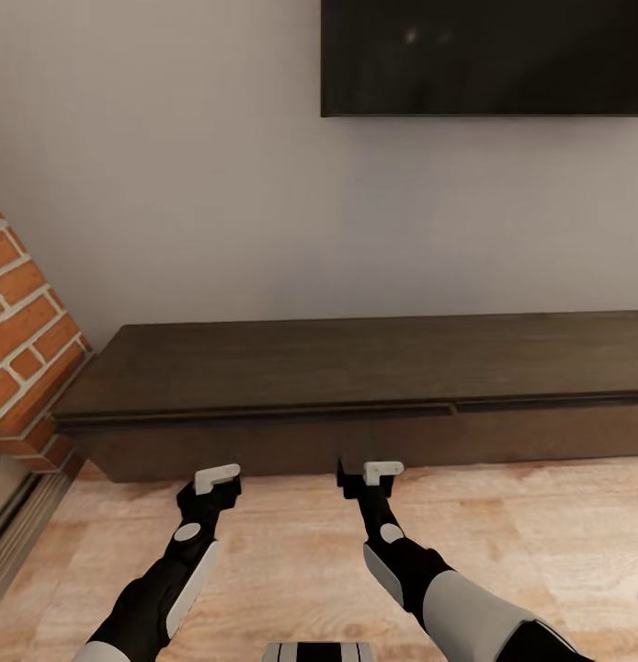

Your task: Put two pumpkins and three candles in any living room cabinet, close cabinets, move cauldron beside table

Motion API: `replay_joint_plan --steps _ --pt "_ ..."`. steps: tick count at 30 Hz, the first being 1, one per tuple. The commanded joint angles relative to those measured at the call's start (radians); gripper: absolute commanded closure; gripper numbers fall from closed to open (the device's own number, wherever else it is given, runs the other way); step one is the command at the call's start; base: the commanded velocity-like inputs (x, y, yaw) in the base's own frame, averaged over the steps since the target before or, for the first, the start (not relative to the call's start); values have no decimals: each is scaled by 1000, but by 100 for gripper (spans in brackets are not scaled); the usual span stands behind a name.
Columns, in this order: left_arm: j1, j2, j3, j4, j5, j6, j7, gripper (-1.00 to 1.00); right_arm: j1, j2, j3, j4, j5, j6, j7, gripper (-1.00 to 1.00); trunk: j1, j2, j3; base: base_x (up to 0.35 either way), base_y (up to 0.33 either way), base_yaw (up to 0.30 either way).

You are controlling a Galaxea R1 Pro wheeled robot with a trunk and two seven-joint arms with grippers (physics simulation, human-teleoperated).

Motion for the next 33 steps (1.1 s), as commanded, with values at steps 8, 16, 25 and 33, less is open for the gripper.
replay_joint_plan --steps 8,16,25,33 --pt "-1 3 17 -90 24 158 10 -100 -1 1 9 -4 -6 140 -7 -100 -1 0 -1 -304 0 0" --pt "-1 -2 244 -320 58 736 9 -100 -2 2 -24 -224 -50 580 -11 -100 -1 0 -1 -100 0 0" --pt "-2 -9 310 -398 65 888 10 -100 -2 11 -87 -306 -88 840 -11 -100 -14 21 24 -2 0 0" --pt "-2 -10 312 -395 66 892 12 -100 -2 13 -91 -311 -91 996 -10 -100 -45 77 49 0 0 0"
